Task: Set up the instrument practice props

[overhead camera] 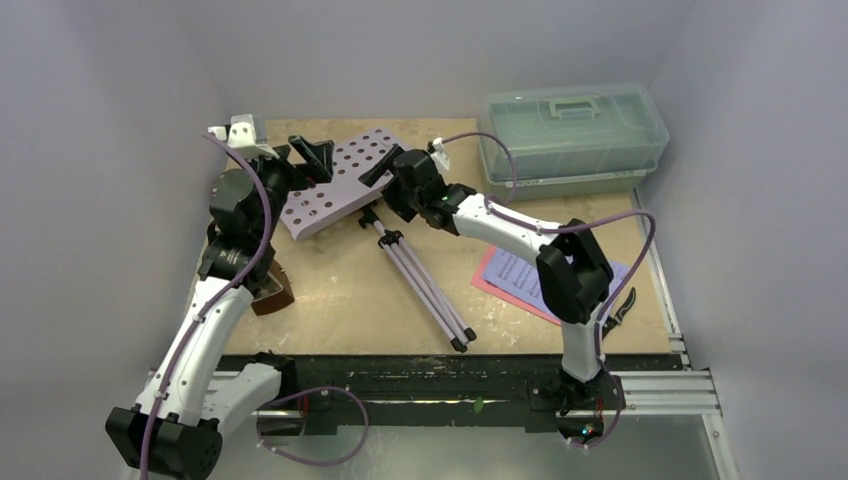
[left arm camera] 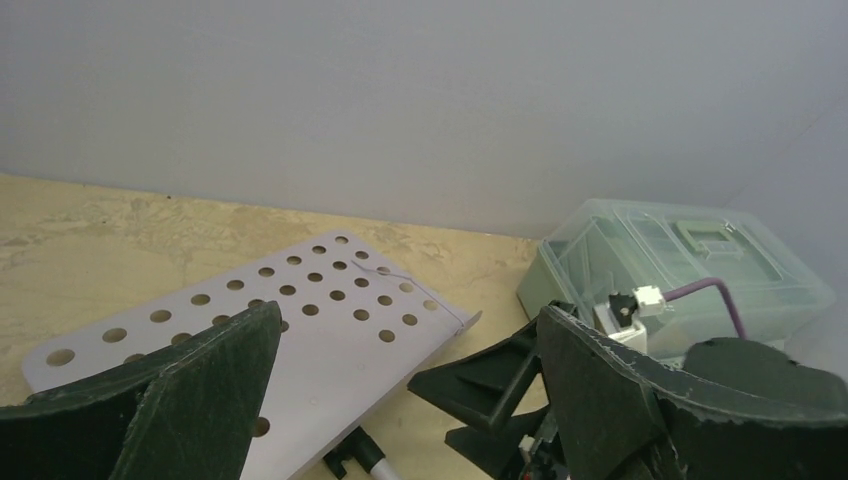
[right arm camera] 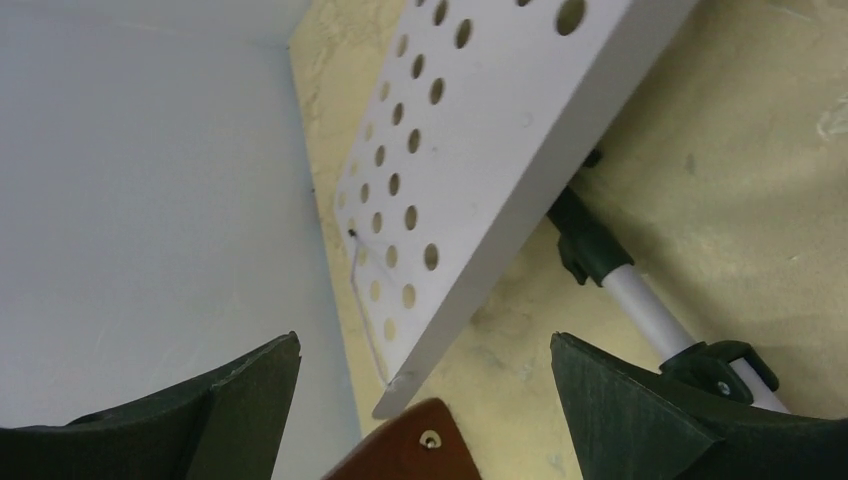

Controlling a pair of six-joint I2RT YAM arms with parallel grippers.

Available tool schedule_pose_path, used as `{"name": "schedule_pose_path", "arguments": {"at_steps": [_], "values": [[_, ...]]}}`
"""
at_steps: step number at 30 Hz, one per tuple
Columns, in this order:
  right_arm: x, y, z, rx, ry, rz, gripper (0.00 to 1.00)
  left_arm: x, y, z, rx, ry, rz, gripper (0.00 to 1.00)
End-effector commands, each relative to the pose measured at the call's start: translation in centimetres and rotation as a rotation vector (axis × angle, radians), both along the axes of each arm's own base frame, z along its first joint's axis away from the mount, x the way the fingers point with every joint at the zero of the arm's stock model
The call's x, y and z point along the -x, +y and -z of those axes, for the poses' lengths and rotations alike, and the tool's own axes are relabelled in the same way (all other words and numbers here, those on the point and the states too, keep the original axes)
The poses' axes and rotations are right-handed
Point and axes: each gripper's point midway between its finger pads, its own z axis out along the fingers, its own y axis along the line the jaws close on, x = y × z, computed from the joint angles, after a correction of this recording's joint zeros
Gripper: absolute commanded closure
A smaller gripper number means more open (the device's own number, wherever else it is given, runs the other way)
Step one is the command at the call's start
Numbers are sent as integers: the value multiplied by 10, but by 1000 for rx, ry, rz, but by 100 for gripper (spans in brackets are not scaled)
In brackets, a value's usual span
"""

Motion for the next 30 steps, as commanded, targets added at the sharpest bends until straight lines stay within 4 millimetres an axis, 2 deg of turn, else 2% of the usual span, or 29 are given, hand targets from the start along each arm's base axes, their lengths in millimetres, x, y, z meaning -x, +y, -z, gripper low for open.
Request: {"name": "schedule_pose_path", "arguments": {"at_steps": [1, 2, 5, 9, 10, 13, 25, 30], "values": [[-17, 0, 16, -41, 75, 144, 1, 6, 5, -20, -3, -77, -16, 0], [-18, 7, 22, -44, 88, 123, 1, 7, 5, -21, -4, -80, -15, 0], [-31, 11, 34, -21, 84, 148, 1, 10, 5, -23, -8, -87, -15, 0], [-46, 20, 45, -28, 64, 164, 13, 14, 3, -27, -9, -98, -10, 0], [-47, 22, 56, -27, 83, 170, 15, 15, 2, -27, -11, -101, -7, 0], [-55, 24, 70, -29, 97, 208, 19, 18, -2, -29, -16, -106, 1, 0], [-82, 27, 71, -141, 99, 322, 31, 25, -9, -33, -26, -120, 12, 0], [-90, 28, 70, -237, 144, 348, 47, 28, -11, -35, -23, -128, 17, 0]]}}
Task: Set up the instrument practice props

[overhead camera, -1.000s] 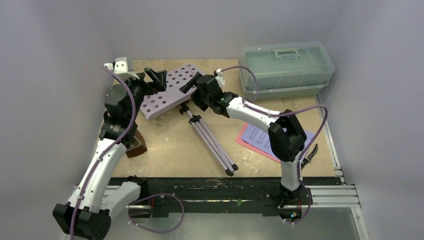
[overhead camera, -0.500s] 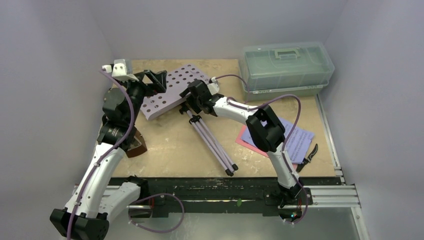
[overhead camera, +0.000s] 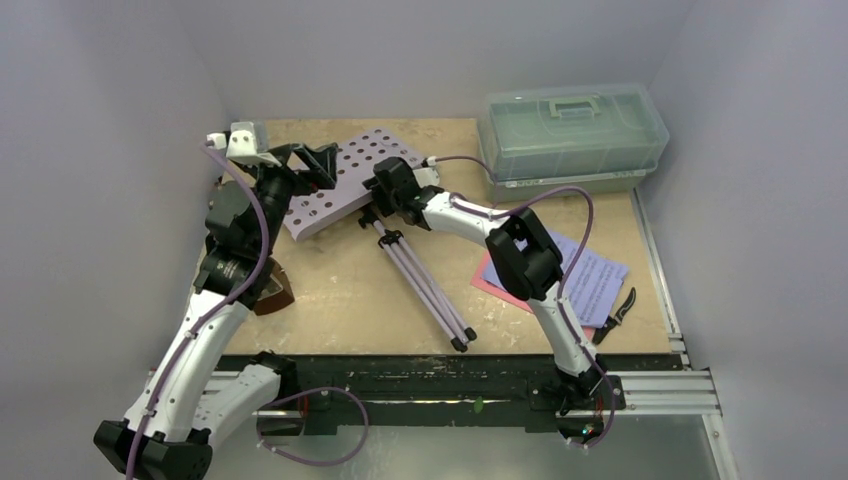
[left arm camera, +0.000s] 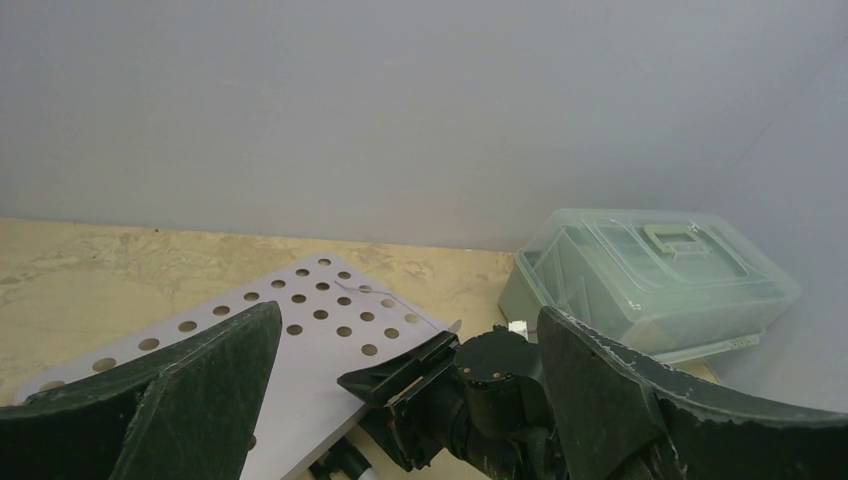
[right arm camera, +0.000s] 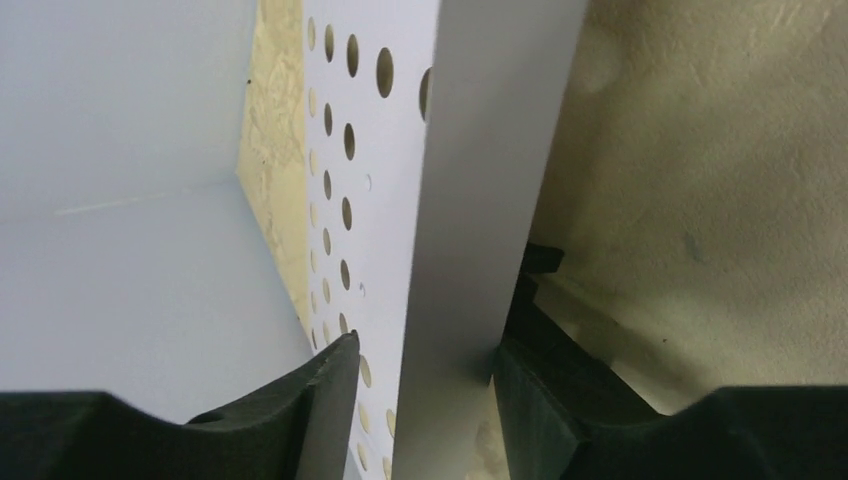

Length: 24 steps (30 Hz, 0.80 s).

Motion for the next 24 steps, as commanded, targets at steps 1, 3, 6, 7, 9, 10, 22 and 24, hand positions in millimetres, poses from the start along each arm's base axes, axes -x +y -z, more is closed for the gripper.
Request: {"name": "schedule_pose_path", "arguments": {"at_steps": [1, 3, 6, 7, 9, 10, 22, 24], "values": [[-21, 3, -30, -160, -24, 79, 51, 6, 1, -13, 0, -55, -6, 0], [-23, 6, -36, -196, -29, 81, 61, 6, 0, -13, 0, -58, -4, 0], [-23, 10, -47, -244, -36, 76, 76, 8, 0, -15, 5, -62, -1, 0], [-23, 11, -53, -259, -45, 72, 79, 9, 0, -16, 8, -65, -2, 0], [-24, 13, -67, -291, -63, 71, 88, 10, 1, -17, 11, -69, -3, 0], [-24, 11, -77, -305, -72, 73, 92, 11, 1, -17, 13, -70, -4, 0], [-6, -7, -213, -566, -263, 7, 100, 33, 7, -53, 93, -125, 4, 0], [0, -13, -242, -609, -325, -9, 100, 38, 8, -70, 107, -135, 8, 0]]}}
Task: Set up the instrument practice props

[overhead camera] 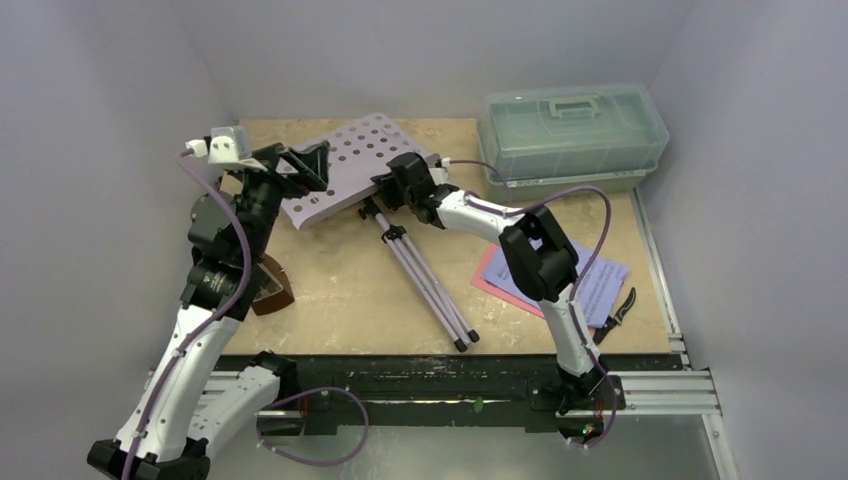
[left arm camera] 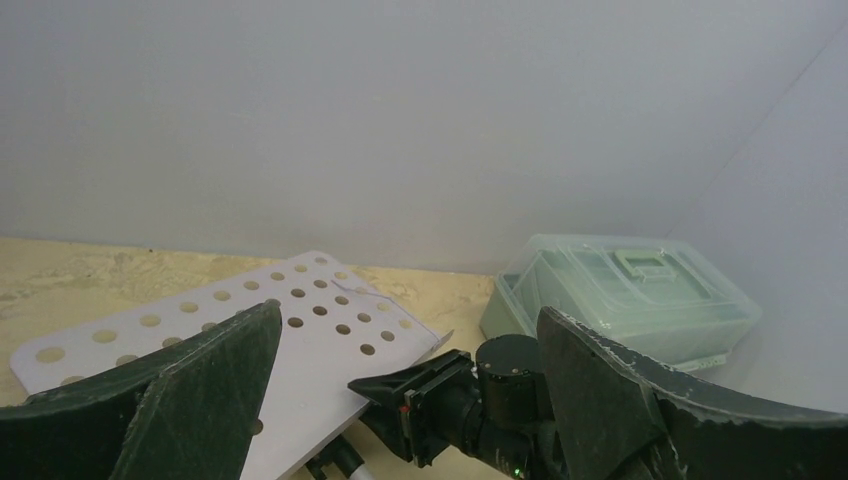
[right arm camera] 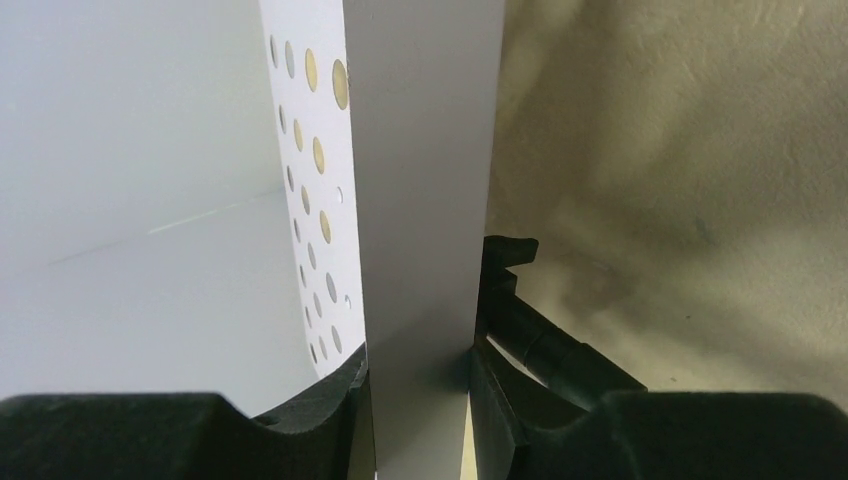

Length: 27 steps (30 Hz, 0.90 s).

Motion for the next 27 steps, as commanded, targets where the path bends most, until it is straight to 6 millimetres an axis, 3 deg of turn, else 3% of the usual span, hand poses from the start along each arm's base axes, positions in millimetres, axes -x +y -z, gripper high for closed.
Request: {"name": "schedule_pose_path", "arguments": {"at_steps": [1, 8, 18, 22, 27], "values": [[5, -3, -238, -446, -417, -8, 100, 19, 5, -54, 65, -68, 4, 0], [31, -28, -327, -629, -633, -64, 100, 53, 22, -92, 103, -108, -28, 0], [77, -62, -446, -785, -891, -127, 100, 67, 47, -86, 182, -76, -132, 0], [101, -90, -478, -828, -1026, -111, 100, 72, 46, -90, 188, -96, -114, 0], [131, -123, -483, -900, -1162, -117, 100, 66, 52, -74, 167, -43, -162, 0]]}}
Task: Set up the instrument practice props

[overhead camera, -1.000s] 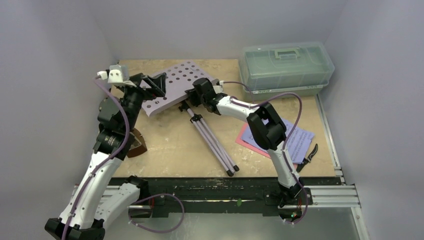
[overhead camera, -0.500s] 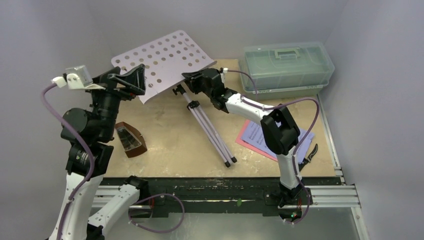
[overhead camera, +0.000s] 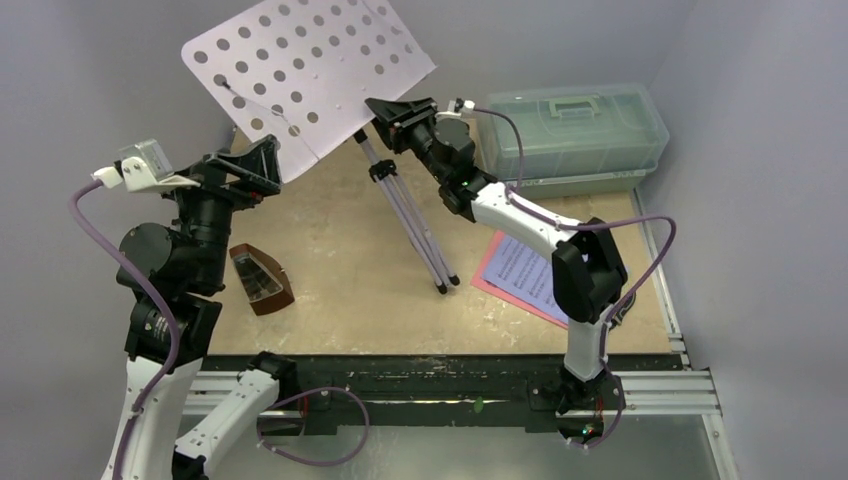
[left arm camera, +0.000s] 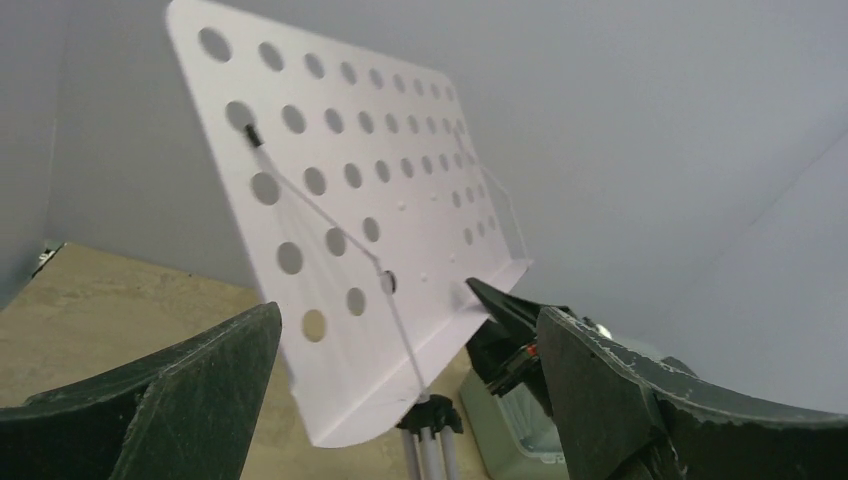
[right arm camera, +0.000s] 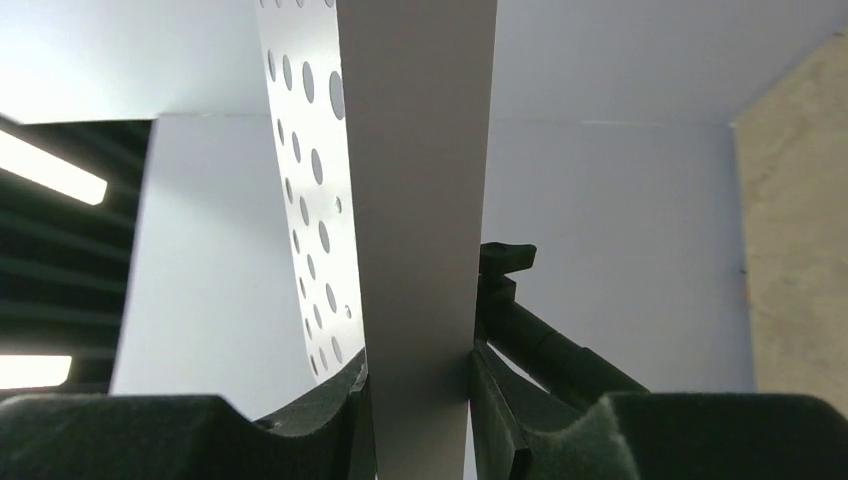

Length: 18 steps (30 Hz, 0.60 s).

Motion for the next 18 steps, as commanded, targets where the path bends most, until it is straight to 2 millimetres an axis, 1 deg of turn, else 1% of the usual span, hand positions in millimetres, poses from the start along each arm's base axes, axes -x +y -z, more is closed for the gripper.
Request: {"name": "schedule_pose_path", "arguments": {"at_steps": [1, 4, 8, 9, 10, 12, 14, 18], "values": [[115, -111, -226, -540, -602, -31, 100, -4, 6, 11, 10, 45, -38, 0], [128, -125, -223, -579, -654, -68, 100, -5, 7, 23, 16, 79, -48, 0], [140, -136, -215, -605, -683, -100, 100, 0, 3, 33, 27, 72, -17, 0], [141, -138, -212, -606, -683, -99, 100, 1, -1, 37, 28, 67, 7, 0], [142, -141, -211, -605, -685, -96, 100, 3, -9, 38, 23, 51, 57, 1], [142, -140, -203, -591, -680, -117, 100, 5, -23, 43, 16, 29, 134, 3], [142, -144, -197, -600, -677, -126, 100, 5, -34, 48, 11, 20, 190, 5], [139, -146, -189, -596, -667, -131, 100, 5, -57, 48, -21, -14, 310, 7]]}}
